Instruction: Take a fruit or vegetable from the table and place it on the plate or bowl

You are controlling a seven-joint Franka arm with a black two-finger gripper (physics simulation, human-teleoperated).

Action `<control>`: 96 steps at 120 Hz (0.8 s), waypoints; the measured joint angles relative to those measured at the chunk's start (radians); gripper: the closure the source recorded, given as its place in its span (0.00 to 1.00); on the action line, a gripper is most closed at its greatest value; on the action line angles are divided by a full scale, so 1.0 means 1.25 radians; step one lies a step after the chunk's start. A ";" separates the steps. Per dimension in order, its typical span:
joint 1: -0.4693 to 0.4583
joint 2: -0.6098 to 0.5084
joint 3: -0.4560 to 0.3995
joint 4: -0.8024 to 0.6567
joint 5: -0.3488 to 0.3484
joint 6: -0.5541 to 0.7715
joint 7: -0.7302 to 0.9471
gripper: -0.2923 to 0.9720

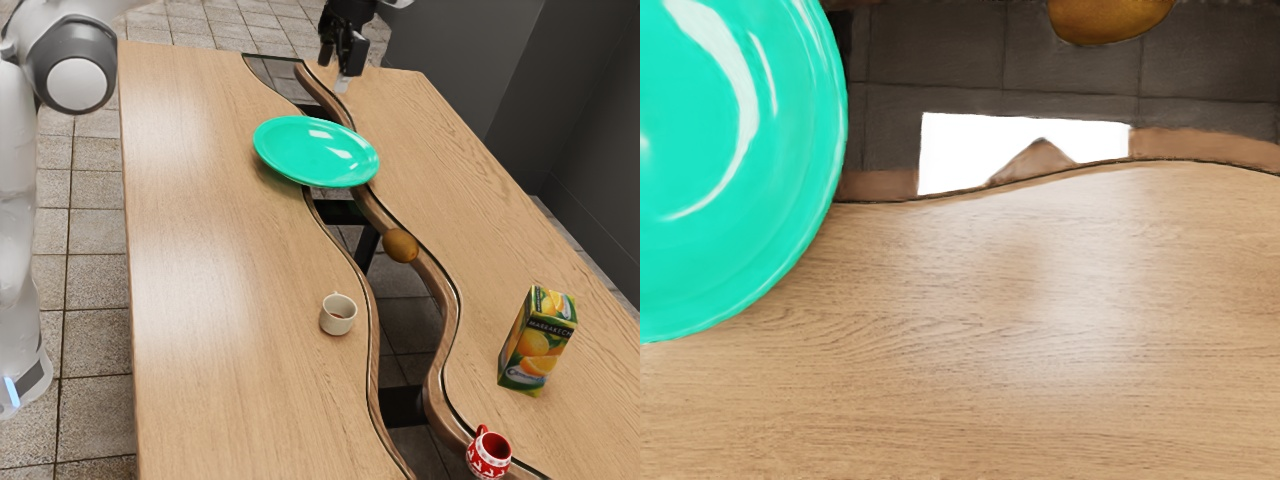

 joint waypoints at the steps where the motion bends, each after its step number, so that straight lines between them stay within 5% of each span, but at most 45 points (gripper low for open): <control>1: 0.001 0.000 0.001 0.000 0.000 0.000 0.000 0.25; 25: -0.038 0.034 -0.004 -0.001 -0.004 0.019 0.000 0.25; 41: -0.137 0.069 -0.011 -0.003 -0.005 0.043 0.001 0.25; 55: -0.185 0.048 -0.036 -0.118 -0.005 0.098 0.008 0.25; 77: -0.022 -0.040 -0.222 -0.276 0.000 0.261 0.114 0.25; 96: 0.005 -0.054 -0.254 -0.327 -0.004 0.344 0.248 0.25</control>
